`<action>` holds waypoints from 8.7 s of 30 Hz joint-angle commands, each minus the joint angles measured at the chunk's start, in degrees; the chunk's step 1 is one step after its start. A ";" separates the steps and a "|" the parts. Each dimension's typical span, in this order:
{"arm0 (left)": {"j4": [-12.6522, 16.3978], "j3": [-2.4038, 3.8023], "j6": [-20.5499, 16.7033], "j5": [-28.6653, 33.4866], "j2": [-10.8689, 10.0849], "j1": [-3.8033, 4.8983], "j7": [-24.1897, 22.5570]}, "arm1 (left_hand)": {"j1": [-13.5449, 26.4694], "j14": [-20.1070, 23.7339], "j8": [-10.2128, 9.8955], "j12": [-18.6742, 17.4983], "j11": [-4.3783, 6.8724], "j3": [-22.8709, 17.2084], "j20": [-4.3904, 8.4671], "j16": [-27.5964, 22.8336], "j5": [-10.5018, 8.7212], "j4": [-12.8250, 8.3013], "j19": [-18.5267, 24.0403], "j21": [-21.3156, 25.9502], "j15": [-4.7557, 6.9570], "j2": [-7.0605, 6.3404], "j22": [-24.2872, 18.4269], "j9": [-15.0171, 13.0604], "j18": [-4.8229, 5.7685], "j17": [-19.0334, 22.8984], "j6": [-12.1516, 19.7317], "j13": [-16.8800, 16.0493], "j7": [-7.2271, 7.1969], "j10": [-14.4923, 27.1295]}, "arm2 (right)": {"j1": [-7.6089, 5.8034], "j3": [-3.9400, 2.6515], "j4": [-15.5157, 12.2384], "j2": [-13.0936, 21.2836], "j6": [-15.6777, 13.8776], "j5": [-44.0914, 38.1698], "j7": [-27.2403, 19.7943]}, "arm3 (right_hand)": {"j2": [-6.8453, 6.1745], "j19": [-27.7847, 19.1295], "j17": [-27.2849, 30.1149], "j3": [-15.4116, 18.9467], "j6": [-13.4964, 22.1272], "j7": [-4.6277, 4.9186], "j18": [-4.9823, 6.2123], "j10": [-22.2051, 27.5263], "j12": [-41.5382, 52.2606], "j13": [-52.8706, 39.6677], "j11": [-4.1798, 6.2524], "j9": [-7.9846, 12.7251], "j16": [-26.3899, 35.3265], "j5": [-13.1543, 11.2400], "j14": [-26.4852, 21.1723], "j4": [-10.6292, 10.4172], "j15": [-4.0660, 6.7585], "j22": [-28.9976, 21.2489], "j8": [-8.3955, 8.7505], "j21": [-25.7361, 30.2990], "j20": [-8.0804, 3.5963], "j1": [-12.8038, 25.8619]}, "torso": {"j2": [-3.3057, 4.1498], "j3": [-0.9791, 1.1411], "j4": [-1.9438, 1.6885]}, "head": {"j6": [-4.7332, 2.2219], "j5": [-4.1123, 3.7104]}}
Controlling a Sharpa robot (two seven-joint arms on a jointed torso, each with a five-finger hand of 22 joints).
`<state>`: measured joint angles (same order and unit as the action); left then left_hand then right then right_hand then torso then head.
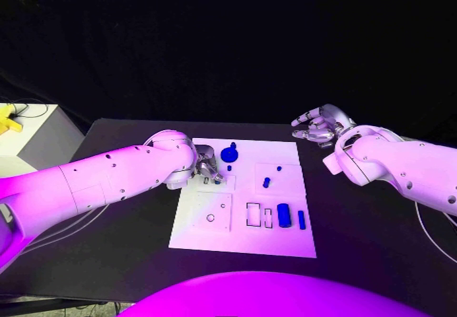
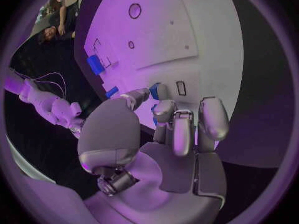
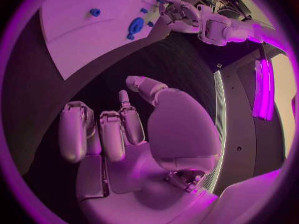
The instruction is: Assemble the parts on the task board
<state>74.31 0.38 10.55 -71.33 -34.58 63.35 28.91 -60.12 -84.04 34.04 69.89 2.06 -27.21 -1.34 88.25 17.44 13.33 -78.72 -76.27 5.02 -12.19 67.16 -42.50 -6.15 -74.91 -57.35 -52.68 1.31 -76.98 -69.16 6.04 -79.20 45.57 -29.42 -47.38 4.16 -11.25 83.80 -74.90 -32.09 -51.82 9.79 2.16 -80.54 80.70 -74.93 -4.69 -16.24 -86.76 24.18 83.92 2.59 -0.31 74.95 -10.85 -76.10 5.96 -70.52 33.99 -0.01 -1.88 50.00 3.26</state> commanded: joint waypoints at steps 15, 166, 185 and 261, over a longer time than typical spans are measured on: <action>2.24 3.14 1.78 1.92 -1.49 -0.03 -0.15 | -0.33 -5.17 -0.74 -0.23 0.09 7.50 0.00 0.24 -9.90 3.39 -0.29 0.29 0.04 0.67 0.09 0.51 1.18 -12.21 -0.74 -0.57 0.42 -0.02 | 0.12 -0.01 -0.18 0.21 0.12 -0.41 -0.54 | -0.42 2.24 -9.36 0.12 0.33 0.11 0.66 0.27 -0.04 -4.43 -0.06 0.10 0.27 0.20 4.47 -0.48 0.17 8.90 -0.34 0.04 -0.24 0.16 | 0.00 0.01 0.01 | 0.00 -0.22; -28.59 7.85 11.37 4.23 11.18 2.71 -2.05 | -16.30 -0.37 0.67 -12.51 -4.18 -10.23 -3.25 -5.15 -9.72 -1.45 7.57 9.77 -3.49 6.80 -12.41 6.70 -1.41 -1.32 12.80 23.46 5.39 18.75 | 0.15 -0.02 0.36 -1.16 -2.18 1.32 -2.57 | -0.12 1.51 -7.99 -0.13 0.49 0.08 1.13 1.33 -1.14 -3.29 -0.02 0.18 1.25 0.35 4.02 -1.14 0.21 7.80 -0.58 2.57 -0.24 0.22 | 0.66 -0.40 0.13 | 0.00 0.38; -26.60 7.85 10.07 6.99 9.75 2.71 -2.82 | -10.31 -1.24 3.76 -11.52 -4.18 -25.24 -3.35 -3.86 -6.87 -11.22 6.85 7.12 -3.44 5.20 -9.75 7.17 -1.10 -3.09 11.43 24.84 5.47 16.97 | 0.15 -0.02 0.40 -1.08 -2.18 1.32 -2.61 | -0.12 1.52 -7.95 -0.12 0.46 0.08 1.13 1.31 -1.13 -3.29 -0.01 0.18 1.28 0.36 4.01 -1.20 0.22 7.79 -0.63 2.58 -0.25 0.24 | 0.61 -0.40 0.08 | 0.00 0.38; 4.77 4.95 -3.76 2.62 -7.14 -4.05 -0.28 | -3.44 -4.89 7.09 -2.03 -0.24 -20.97 -0.40 -0.07 8.95 -14.48 -0.20 -0.64 -0.29 1.29 0.82 6.21 1.17 -10.94 2.83 6.50 1.14 0.02 | 0.24 0.00 1.71 -0.65 -4.17 9.39 -12.49 | 0.47 -22.65 40.08 -0.33 5.91 3.00 8.01 23.43 -60.98 60.35 -3.60 0.41 68.75 0.59 -18.48 -1.22 -3.79 -32.46 -6.04 67.39 3.37 -2.54 | -0.04 -0.15 -0.81 | 0.00 0.63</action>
<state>79.13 5.32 5.00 -67.95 -41.92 59.33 28.42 -63.48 -83.94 35.37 67.57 1.88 -41.66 -1.85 88.48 26.34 5.84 -78.84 -76.76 4.29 -11.45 67.96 -34.12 -6.15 -74.91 -52.27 -46.18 4.36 -76.67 -68.94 6.05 -77.48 44.98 -33.88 -38.70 -6.59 -10.96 61.17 -34.86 -32.79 -46.47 11.85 9.80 -56.70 20.00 -14.67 -8.27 -15.87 -18.31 24.53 65.28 1.27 -3.99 42.55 -16.62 -8.91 9.12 -72.80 33.92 -0.13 -2.70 50.00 3.93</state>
